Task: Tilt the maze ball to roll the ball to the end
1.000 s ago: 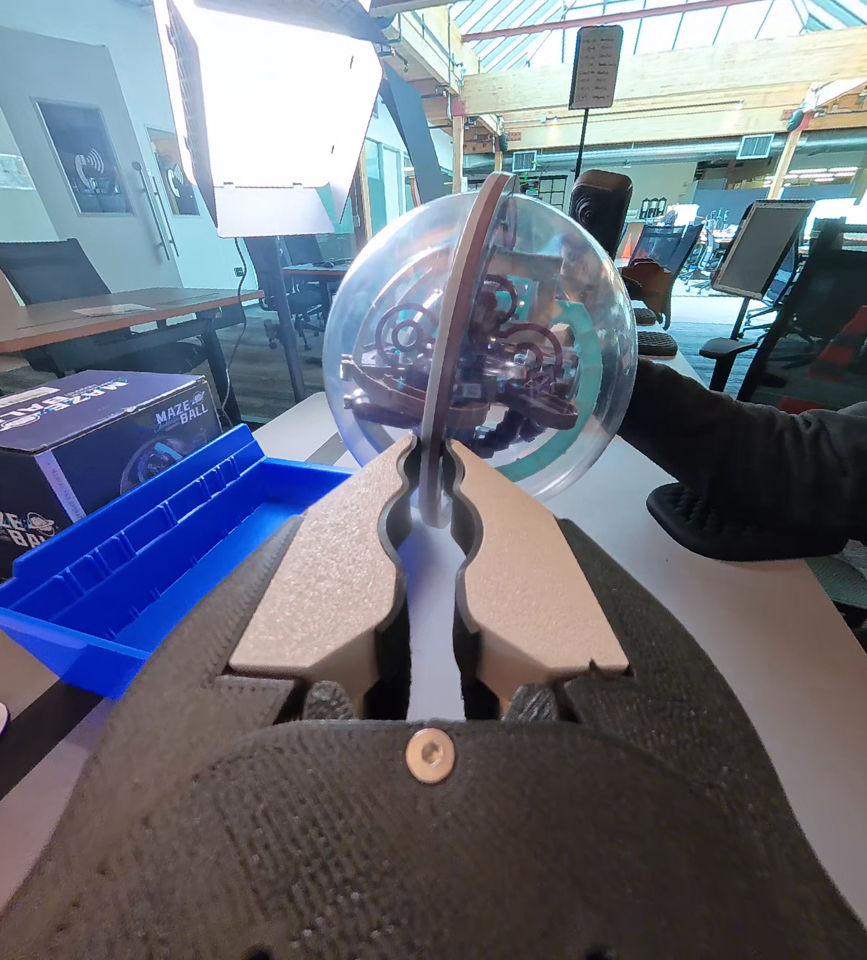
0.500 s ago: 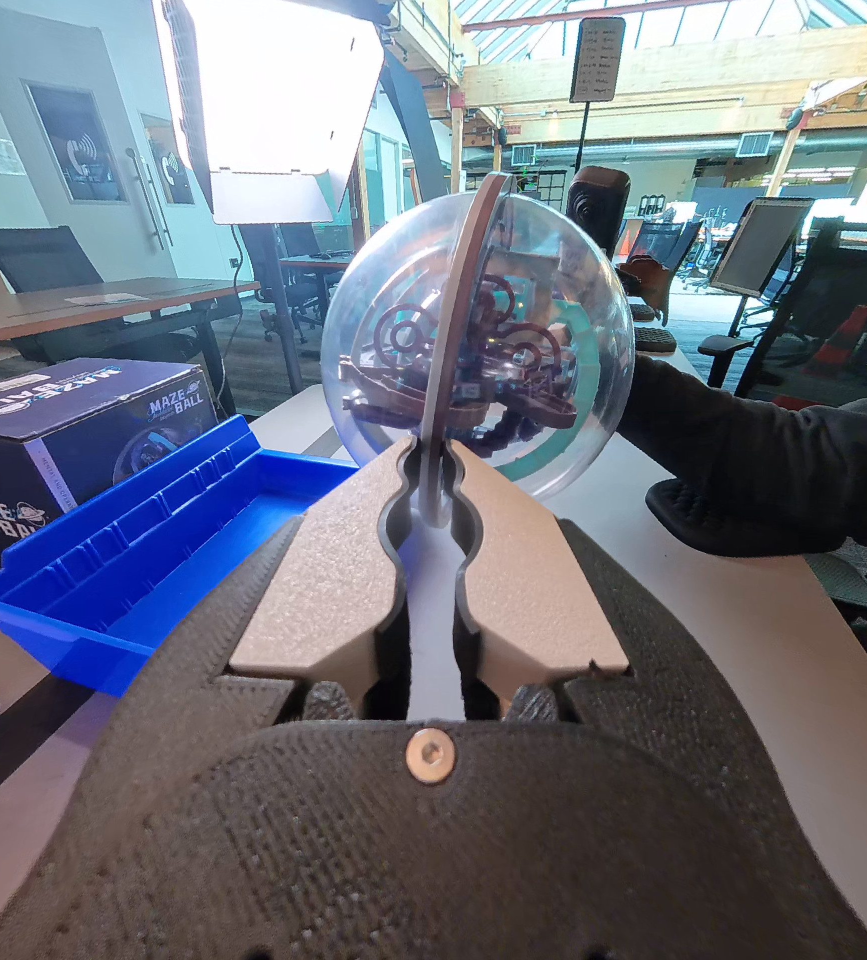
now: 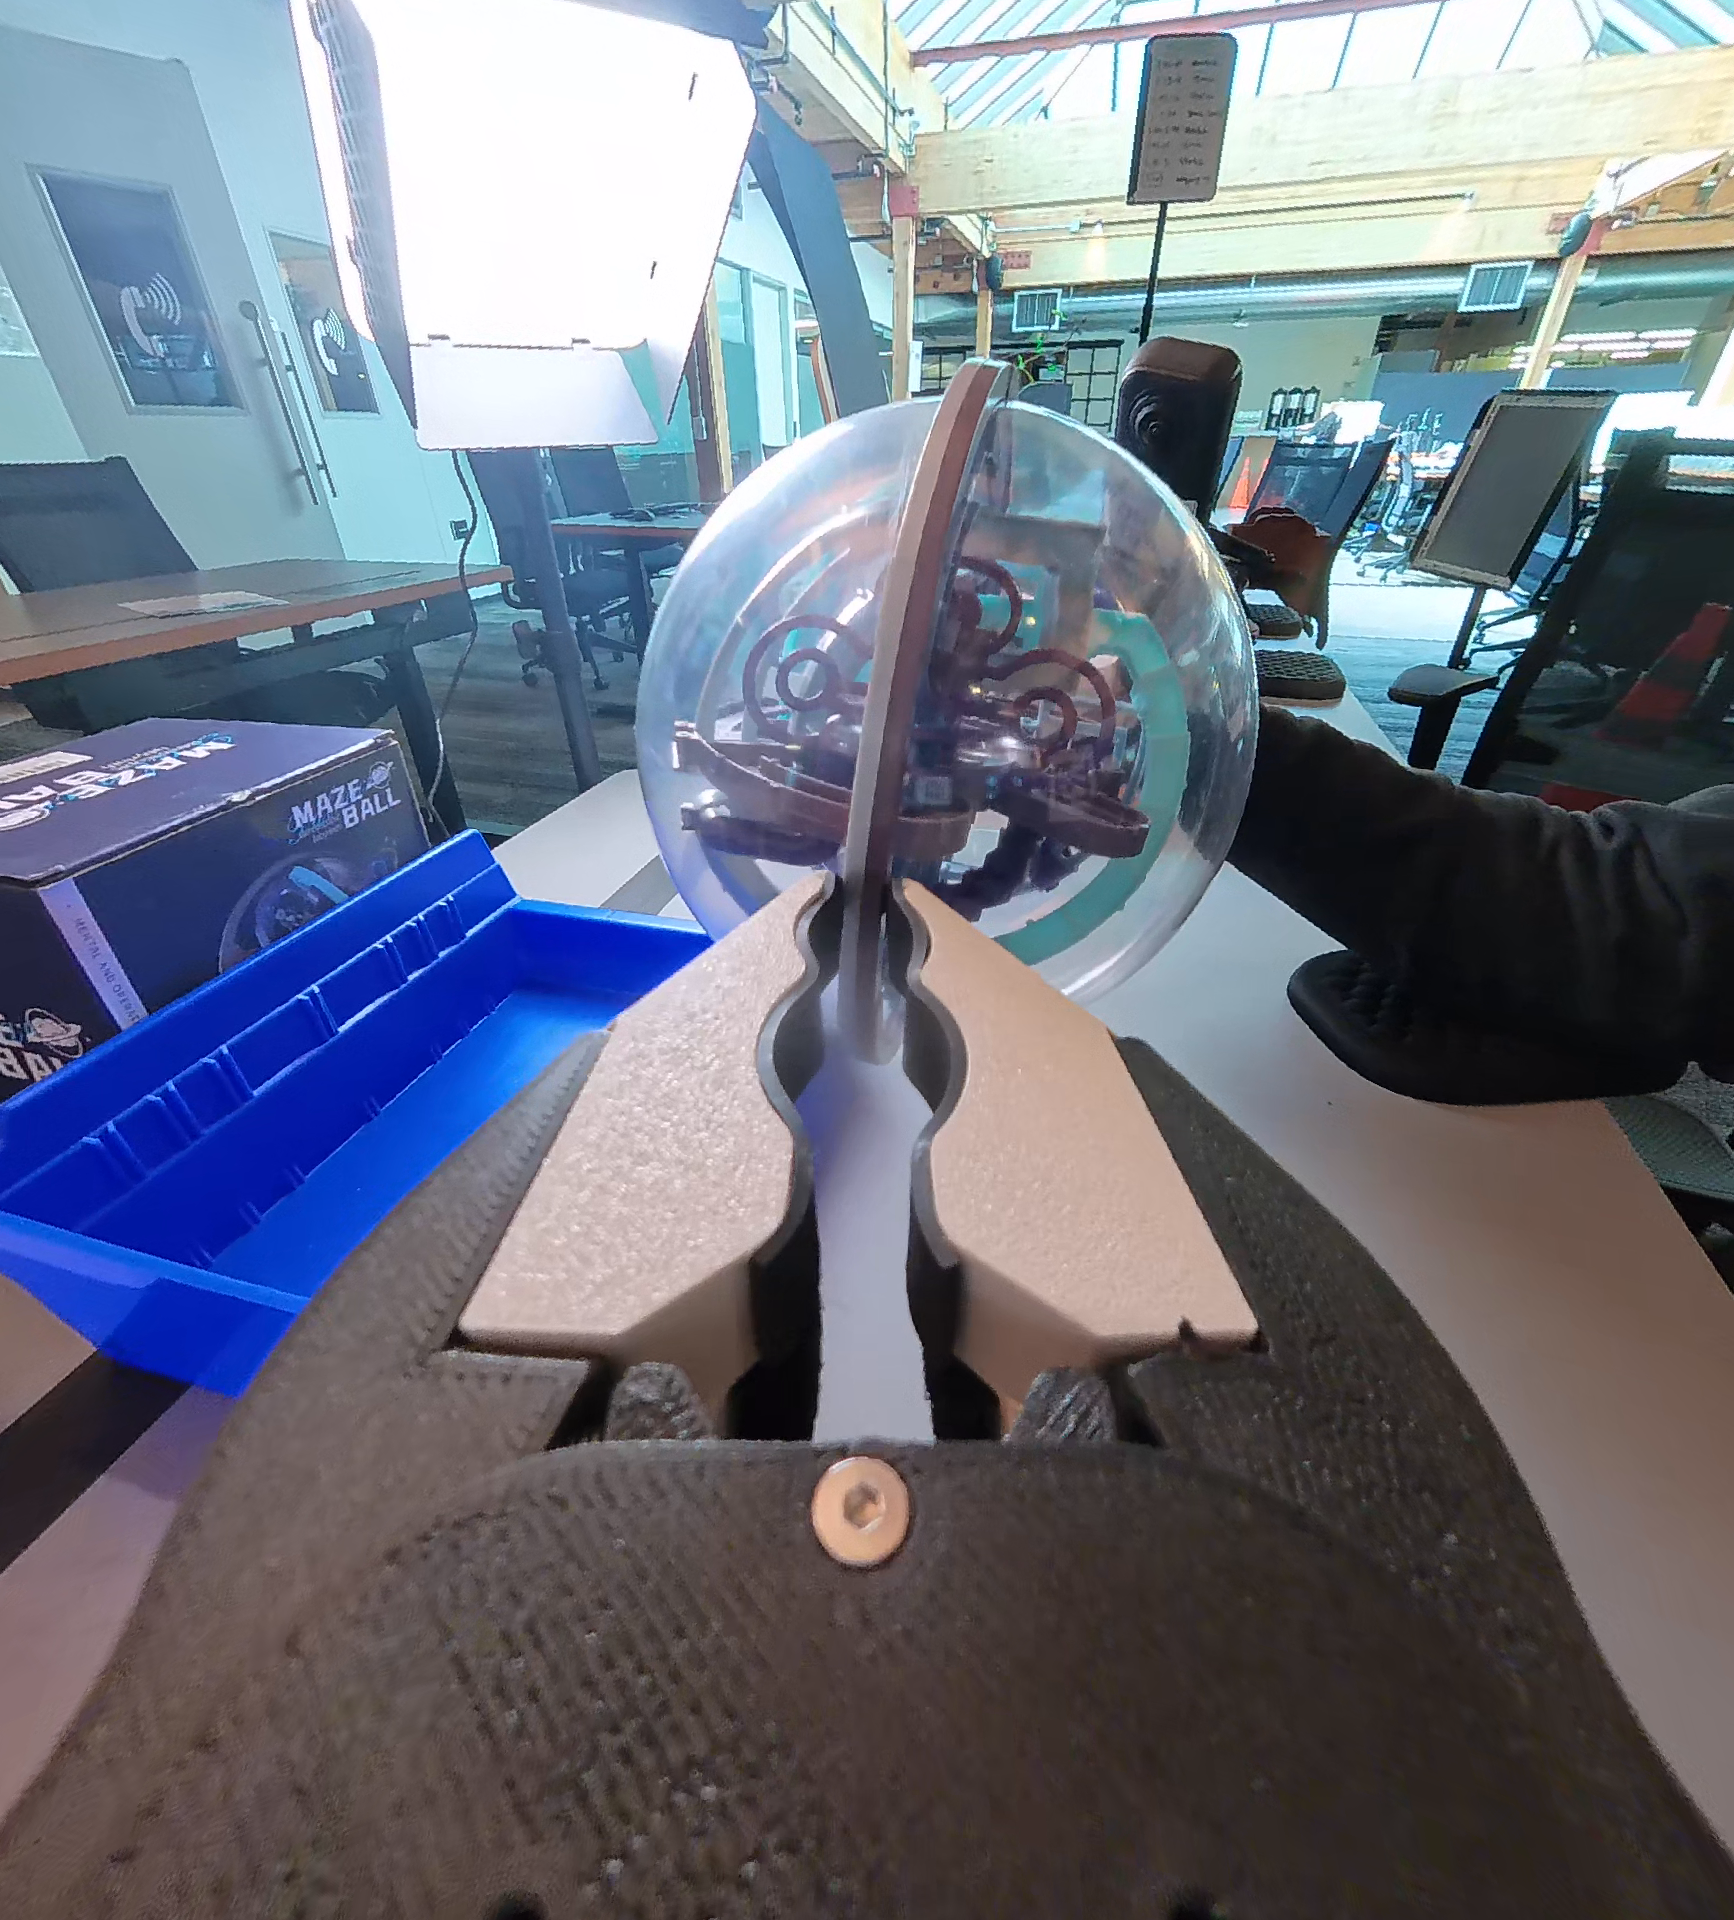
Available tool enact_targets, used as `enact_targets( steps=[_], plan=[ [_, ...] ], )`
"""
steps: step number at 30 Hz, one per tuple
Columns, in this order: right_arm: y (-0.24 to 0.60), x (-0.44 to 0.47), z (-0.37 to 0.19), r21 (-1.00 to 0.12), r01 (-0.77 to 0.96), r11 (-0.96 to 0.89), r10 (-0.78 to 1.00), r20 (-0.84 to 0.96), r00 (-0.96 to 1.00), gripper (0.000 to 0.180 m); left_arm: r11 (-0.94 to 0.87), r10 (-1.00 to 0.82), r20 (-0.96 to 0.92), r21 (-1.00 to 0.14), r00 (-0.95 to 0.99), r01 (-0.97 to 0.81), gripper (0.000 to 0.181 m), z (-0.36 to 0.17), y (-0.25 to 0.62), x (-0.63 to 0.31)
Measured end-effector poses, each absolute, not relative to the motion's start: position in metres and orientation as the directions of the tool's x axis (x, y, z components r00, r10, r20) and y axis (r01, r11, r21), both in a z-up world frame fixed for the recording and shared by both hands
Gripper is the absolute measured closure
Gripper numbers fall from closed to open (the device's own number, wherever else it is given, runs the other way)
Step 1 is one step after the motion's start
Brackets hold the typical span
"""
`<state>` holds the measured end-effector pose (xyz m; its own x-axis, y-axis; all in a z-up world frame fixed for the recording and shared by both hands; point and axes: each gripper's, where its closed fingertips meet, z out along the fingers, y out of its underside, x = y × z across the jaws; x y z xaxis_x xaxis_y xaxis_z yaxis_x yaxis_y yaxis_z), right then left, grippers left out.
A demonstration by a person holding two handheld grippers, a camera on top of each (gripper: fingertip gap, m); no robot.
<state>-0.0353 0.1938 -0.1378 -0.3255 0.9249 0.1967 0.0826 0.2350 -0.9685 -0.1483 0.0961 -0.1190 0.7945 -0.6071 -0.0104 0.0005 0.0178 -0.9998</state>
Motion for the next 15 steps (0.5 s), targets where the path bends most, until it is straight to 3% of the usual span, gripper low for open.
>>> enact_targets(
  steps=[15],
  plan=[
    [0.1903,-0.0315,-0.1297,-0.984,0.036,0.175,0.921,0.151,-0.359,0.174,-0.017,-0.618,0.061,-0.998,0.784,0.064,0.174,-0.1175,0.0977,-0.1489]
  ],
)
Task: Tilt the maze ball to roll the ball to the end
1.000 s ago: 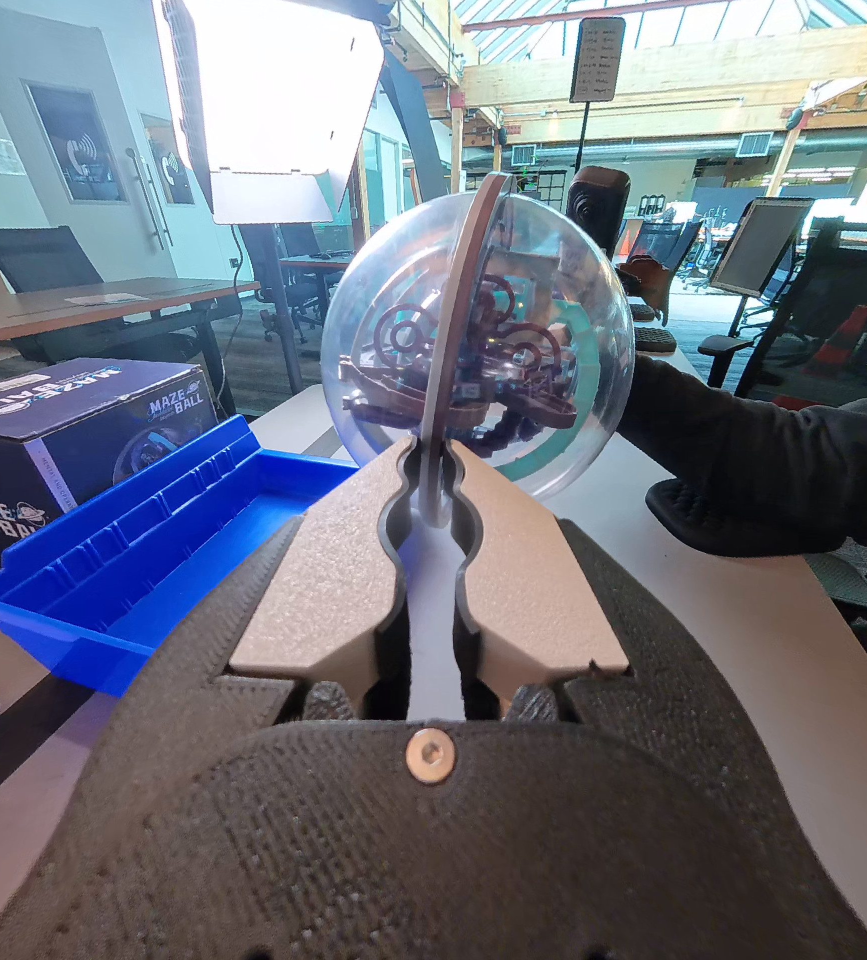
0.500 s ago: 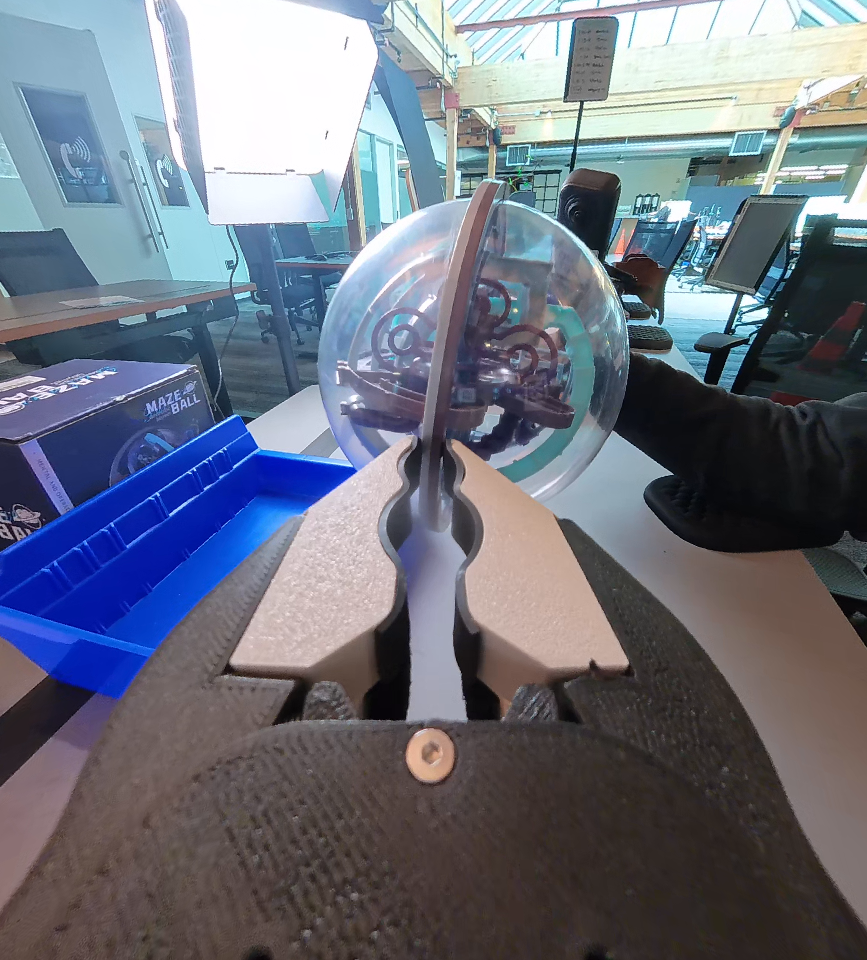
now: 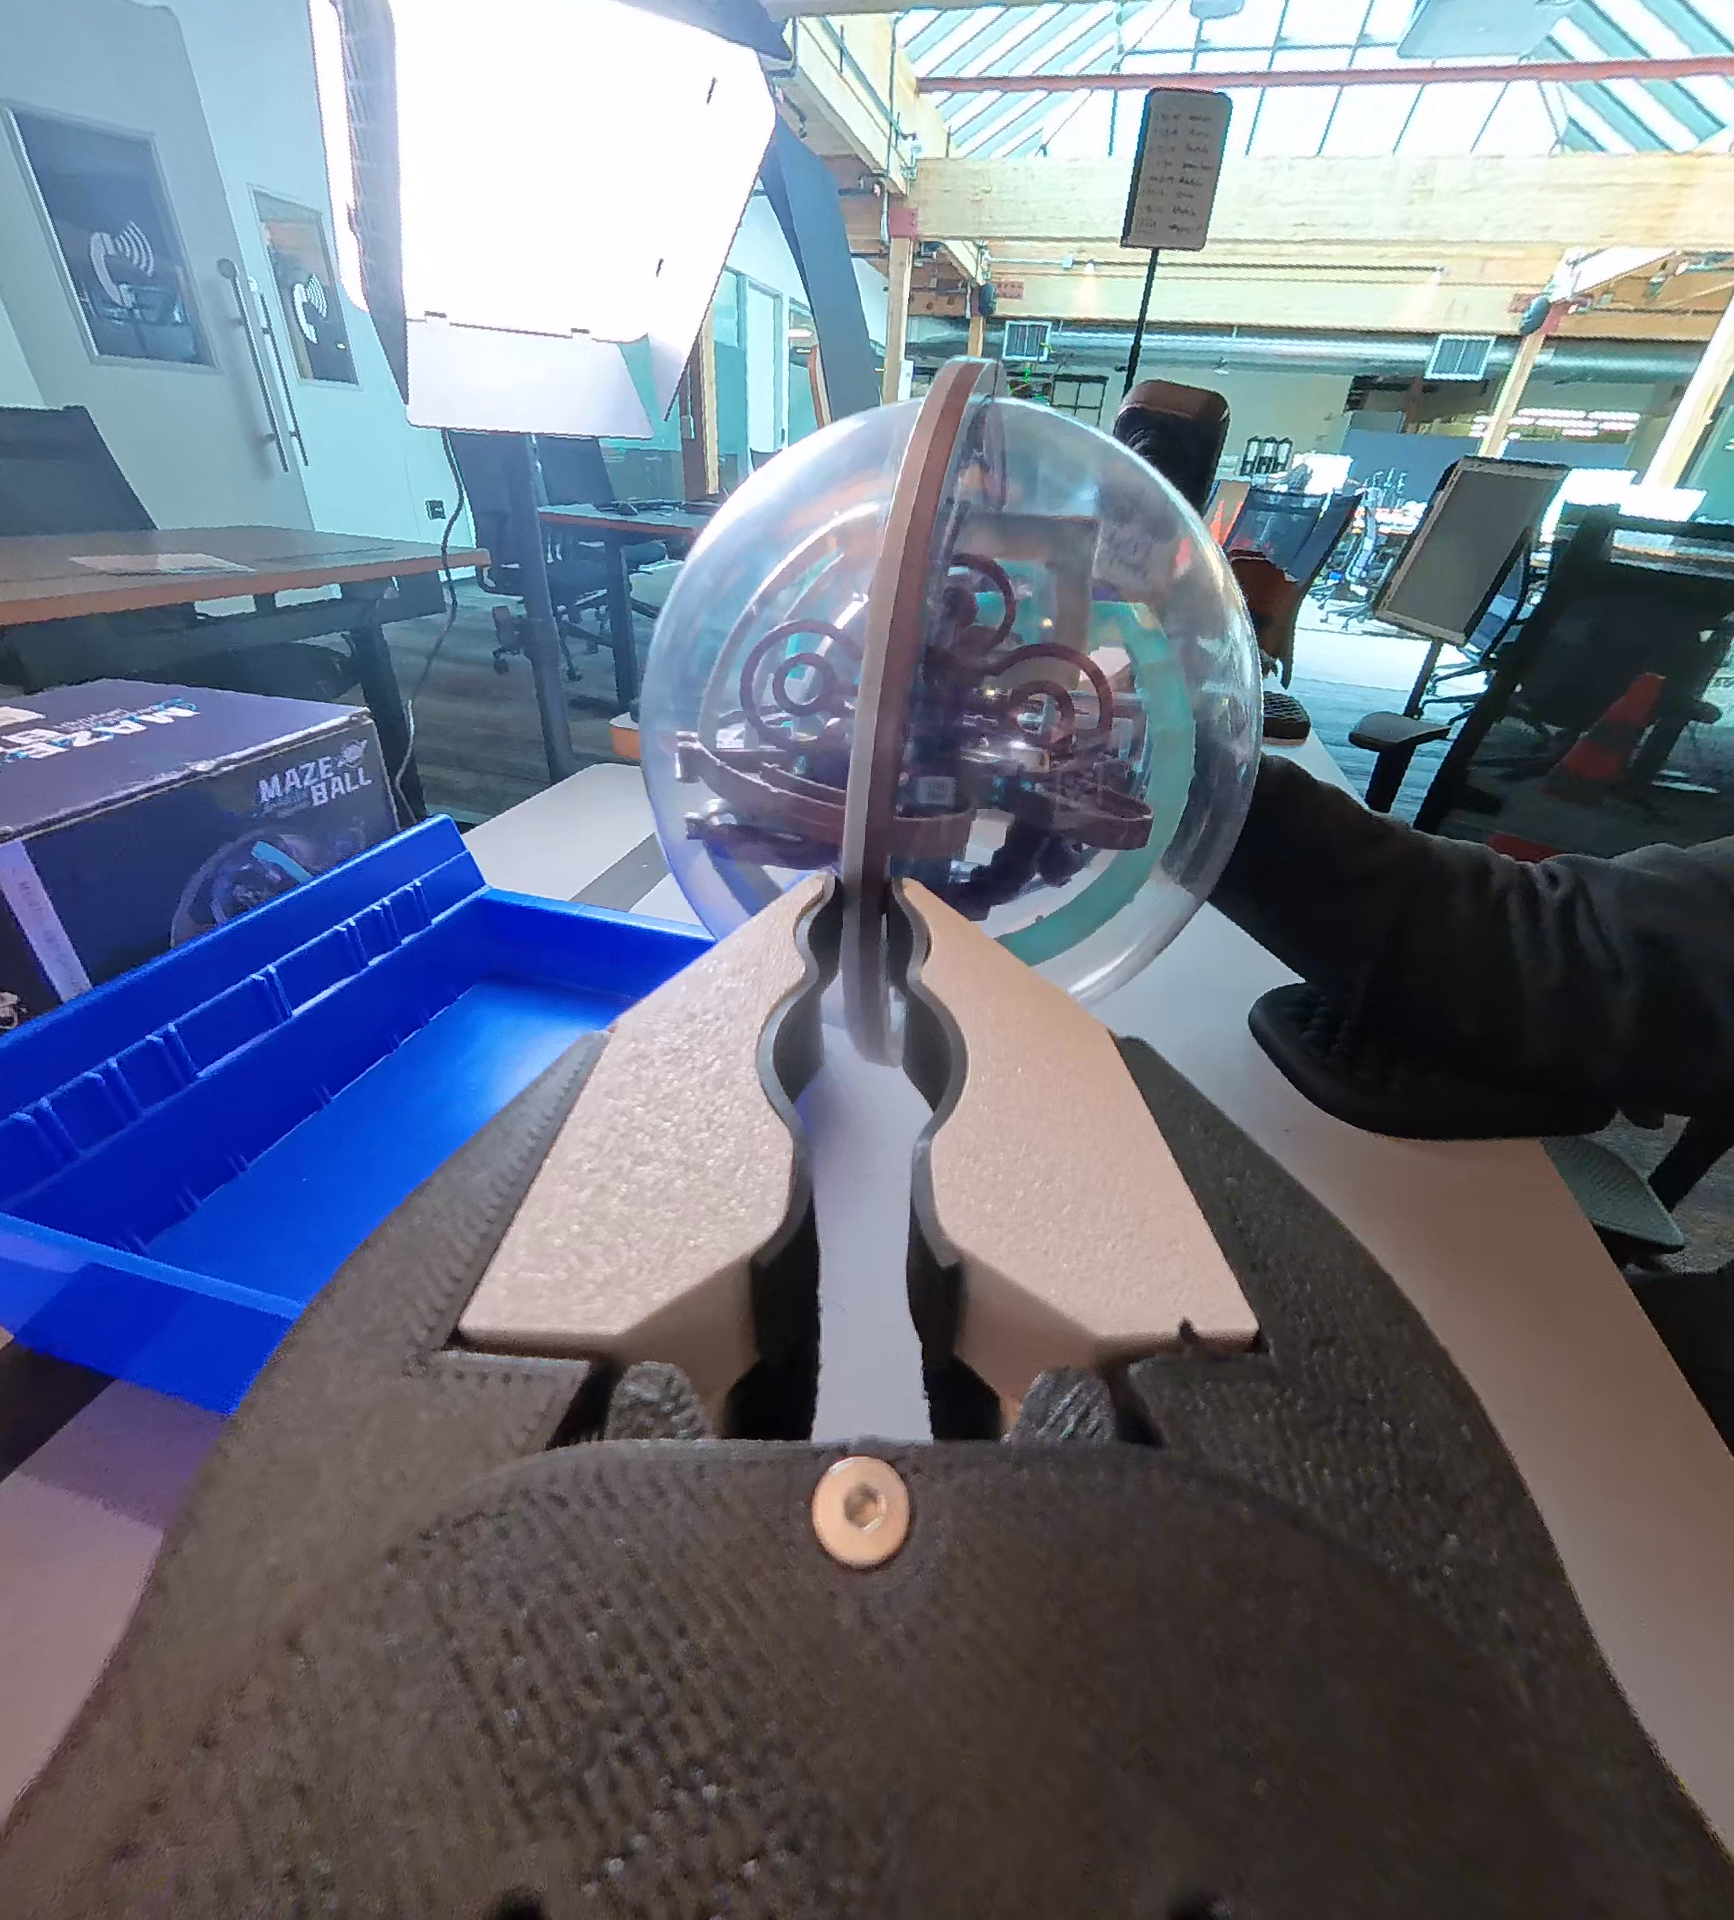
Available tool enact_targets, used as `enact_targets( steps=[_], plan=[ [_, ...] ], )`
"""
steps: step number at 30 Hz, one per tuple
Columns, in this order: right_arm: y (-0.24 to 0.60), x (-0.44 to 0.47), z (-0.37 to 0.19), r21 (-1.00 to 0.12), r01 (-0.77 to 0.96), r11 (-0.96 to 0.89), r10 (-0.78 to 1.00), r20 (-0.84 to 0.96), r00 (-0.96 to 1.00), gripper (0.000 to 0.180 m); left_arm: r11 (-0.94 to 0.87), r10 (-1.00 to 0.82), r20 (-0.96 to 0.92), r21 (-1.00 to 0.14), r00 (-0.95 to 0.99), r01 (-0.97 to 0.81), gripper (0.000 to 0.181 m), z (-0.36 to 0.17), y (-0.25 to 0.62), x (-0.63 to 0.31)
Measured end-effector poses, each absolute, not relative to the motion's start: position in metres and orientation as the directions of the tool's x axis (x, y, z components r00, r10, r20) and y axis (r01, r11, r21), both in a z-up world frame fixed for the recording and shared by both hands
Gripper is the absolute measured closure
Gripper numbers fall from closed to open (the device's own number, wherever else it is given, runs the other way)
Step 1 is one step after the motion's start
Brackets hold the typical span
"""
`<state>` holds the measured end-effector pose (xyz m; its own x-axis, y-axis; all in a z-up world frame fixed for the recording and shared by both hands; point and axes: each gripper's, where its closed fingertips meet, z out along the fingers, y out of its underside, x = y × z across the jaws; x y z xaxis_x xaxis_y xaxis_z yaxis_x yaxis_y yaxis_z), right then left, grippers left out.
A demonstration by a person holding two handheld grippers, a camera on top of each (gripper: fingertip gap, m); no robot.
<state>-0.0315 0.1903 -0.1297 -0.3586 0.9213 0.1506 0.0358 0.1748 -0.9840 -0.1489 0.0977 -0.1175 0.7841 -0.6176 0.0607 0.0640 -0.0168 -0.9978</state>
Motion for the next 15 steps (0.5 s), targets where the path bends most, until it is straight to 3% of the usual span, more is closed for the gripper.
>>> enact_targets(
  steps=[15],
  plan=[
    [0.196,-0.033,-0.136,-0.990,0.047,0.130,0.927,0.105,-0.361,0.174,-0.139,-0.601,0.222,-0.975,0.768,0.173,0.174,-0.129,0.108,-0.154]
  ],
)
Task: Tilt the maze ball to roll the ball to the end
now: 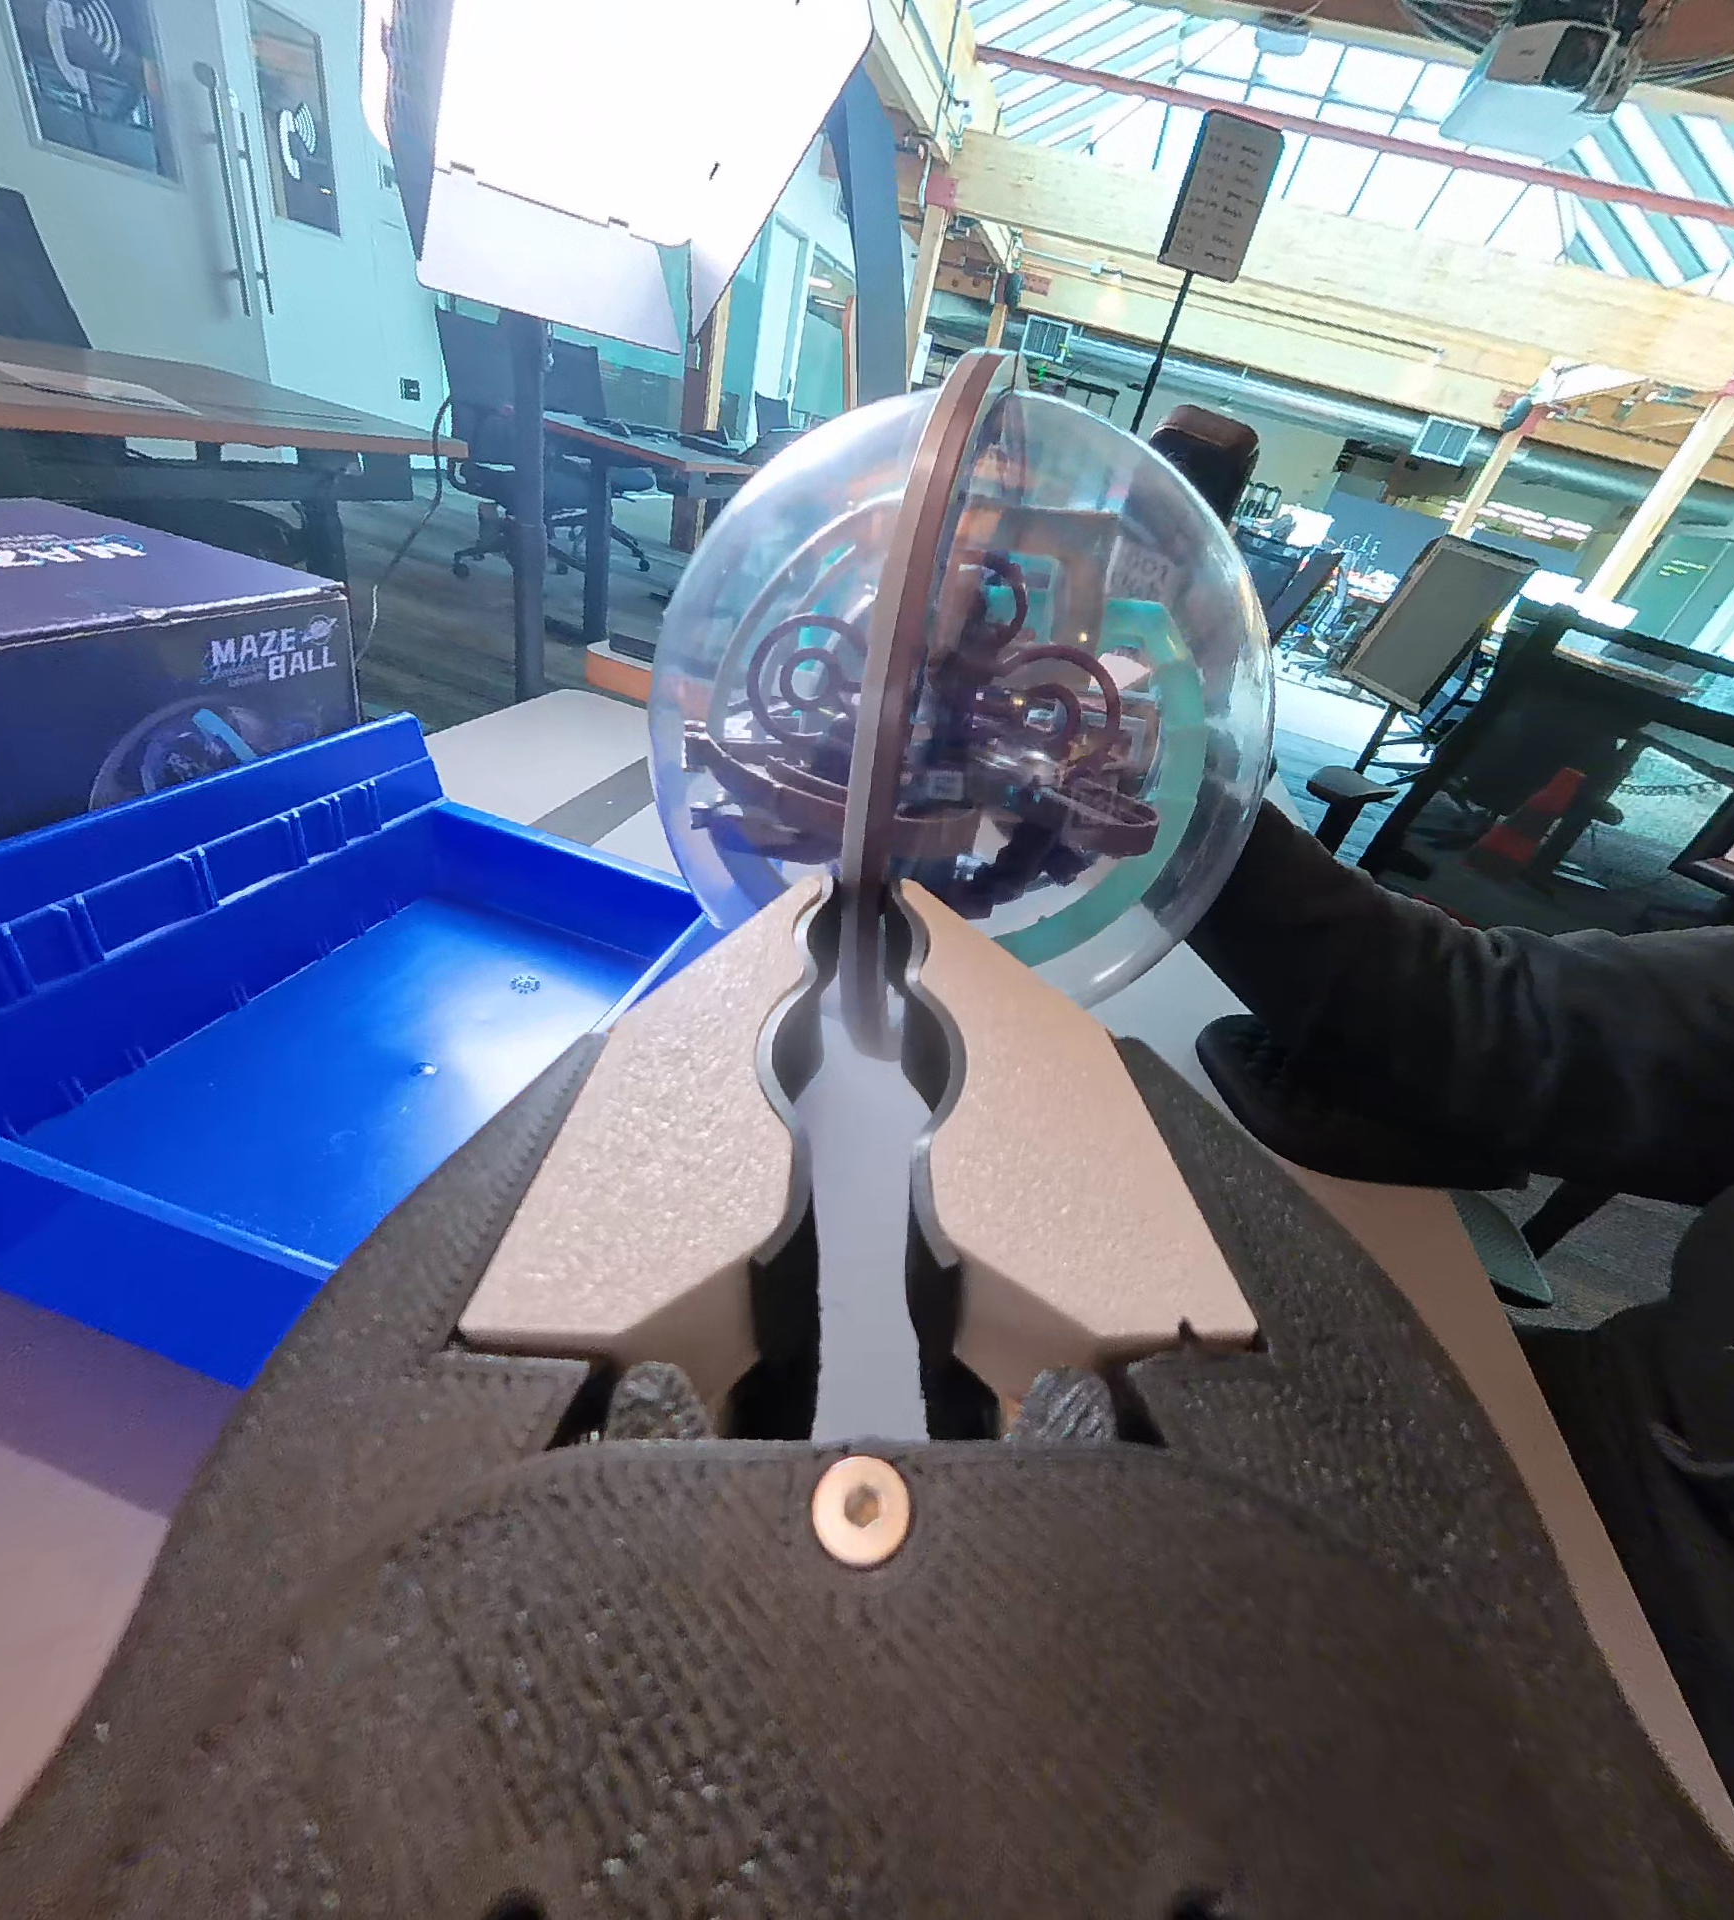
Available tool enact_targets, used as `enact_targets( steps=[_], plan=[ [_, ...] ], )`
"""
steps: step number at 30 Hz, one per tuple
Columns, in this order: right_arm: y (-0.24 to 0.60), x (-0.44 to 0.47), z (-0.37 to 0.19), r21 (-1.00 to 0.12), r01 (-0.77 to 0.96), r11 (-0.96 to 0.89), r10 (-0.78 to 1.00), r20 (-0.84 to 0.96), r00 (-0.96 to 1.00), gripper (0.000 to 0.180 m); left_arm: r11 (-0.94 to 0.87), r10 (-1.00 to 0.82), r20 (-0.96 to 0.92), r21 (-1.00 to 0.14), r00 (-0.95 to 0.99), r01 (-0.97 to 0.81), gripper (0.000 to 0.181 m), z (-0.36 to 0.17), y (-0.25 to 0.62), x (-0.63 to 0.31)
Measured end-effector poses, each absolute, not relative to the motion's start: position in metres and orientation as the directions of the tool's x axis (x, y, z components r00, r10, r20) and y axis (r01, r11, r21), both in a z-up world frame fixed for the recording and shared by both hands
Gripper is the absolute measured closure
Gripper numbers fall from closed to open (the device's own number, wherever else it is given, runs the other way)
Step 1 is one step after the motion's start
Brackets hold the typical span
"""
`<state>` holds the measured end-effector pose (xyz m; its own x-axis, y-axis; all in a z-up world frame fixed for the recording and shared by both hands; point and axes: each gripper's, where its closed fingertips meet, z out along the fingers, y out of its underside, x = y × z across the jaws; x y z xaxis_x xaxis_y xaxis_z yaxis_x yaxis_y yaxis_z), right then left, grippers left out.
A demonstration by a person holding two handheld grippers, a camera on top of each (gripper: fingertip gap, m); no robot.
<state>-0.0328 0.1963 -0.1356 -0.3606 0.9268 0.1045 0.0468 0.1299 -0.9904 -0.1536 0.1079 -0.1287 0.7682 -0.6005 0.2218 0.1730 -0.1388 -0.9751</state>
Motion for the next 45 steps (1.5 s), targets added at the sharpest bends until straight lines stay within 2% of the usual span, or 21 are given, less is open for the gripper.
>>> enact_targets(
  steps=[16,45],
  plan=[
    [0.201,-0.037,-0.149,-0.990,0.080,0.115,0.931,0.079,-0.357,0.173,-0.150,-0.578,0.222,-0.975,0.785,0.165,0.174,-0.129,0.110,-0.155],
    [0.210,-0.040,-0.173,-0.983,0.168,0.066,0.936,0.003,-0.353,0.173,-0.301,-0.525,0.436,-0.899,0.731,0.320,0.174,-0.162,0.126,-0.164]
  ],
)
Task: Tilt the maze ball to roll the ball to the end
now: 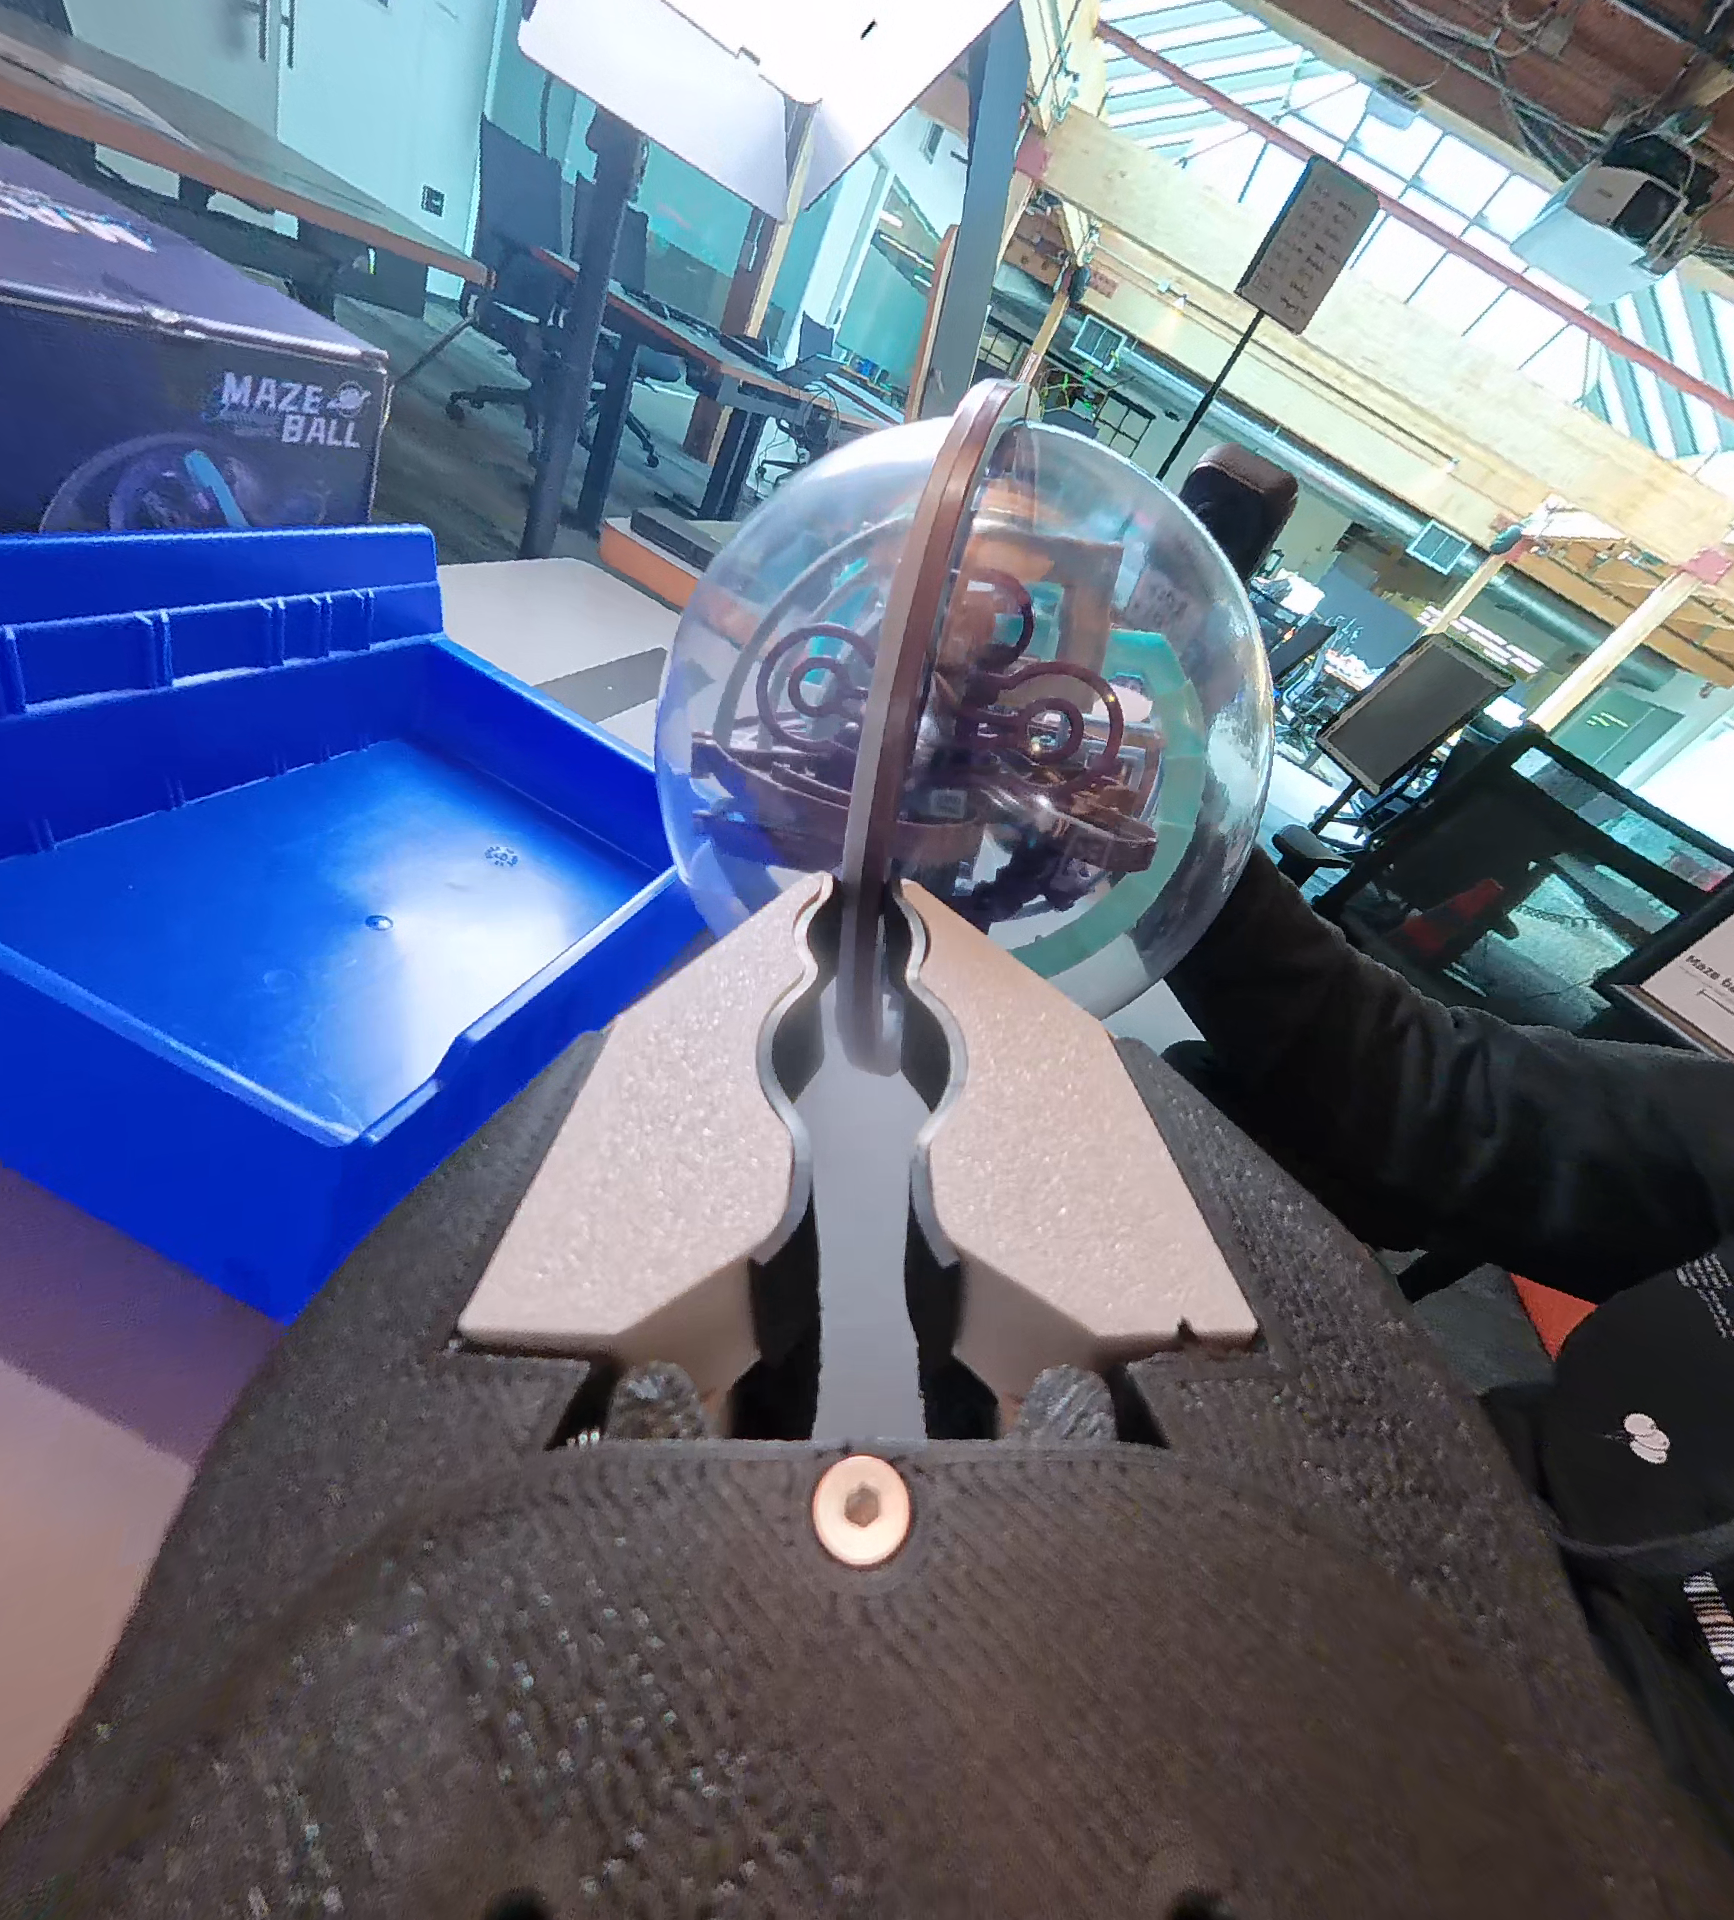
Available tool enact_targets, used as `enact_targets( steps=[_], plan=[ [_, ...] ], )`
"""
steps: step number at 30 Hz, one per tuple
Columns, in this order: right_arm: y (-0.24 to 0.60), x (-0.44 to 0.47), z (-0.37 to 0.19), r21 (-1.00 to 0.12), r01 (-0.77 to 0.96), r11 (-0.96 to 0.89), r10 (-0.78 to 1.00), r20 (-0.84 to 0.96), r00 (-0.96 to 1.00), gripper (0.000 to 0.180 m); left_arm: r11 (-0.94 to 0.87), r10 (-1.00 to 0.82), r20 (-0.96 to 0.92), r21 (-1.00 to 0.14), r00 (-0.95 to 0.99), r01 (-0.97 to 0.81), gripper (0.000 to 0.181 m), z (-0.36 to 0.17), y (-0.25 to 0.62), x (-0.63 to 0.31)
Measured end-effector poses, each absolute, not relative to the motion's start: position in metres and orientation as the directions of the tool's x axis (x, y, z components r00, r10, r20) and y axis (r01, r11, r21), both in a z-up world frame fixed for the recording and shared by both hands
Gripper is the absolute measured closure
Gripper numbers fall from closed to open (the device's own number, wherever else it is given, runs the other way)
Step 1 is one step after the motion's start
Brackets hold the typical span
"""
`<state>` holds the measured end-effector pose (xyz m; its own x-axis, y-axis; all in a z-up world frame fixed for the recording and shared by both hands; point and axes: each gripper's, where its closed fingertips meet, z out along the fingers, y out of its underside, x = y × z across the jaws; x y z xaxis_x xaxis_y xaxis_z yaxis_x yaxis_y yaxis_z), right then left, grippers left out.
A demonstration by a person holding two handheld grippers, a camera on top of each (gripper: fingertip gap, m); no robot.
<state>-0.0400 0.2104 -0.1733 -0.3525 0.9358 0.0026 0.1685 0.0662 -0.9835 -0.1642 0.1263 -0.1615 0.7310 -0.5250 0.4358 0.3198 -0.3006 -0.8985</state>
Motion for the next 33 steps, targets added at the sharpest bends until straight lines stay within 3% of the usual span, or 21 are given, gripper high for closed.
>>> enact_targets(
  steps=[19,25,33],
  plan=[
    [0.204,-0.038,-0.192,-0.967,0.252,-0.022,0.917,-0.120,-0.381,0.173,-0.430,-0.463,0.610,-0.789,0.643,0.440,0.174,-0.183,0.126,-0.166],
    [0.178,-0.027,-0.189,-0.943,0.269,-0.194,0.830,-0.304,-0.467,0.174,-0.507,-0.436,0.692,-0.717,0.576,0.478,0.174,-0.197,0.101,-0.155],
    [0.139,-0.004,-0.231,-0.819,0.421,-0.389,0.691,-0.562,-0.455,0.174,-0.630,-0.335,0.836,-0.542,0.434,0.557,0.174,-0.234,0.059,-0.128]
  ],
)
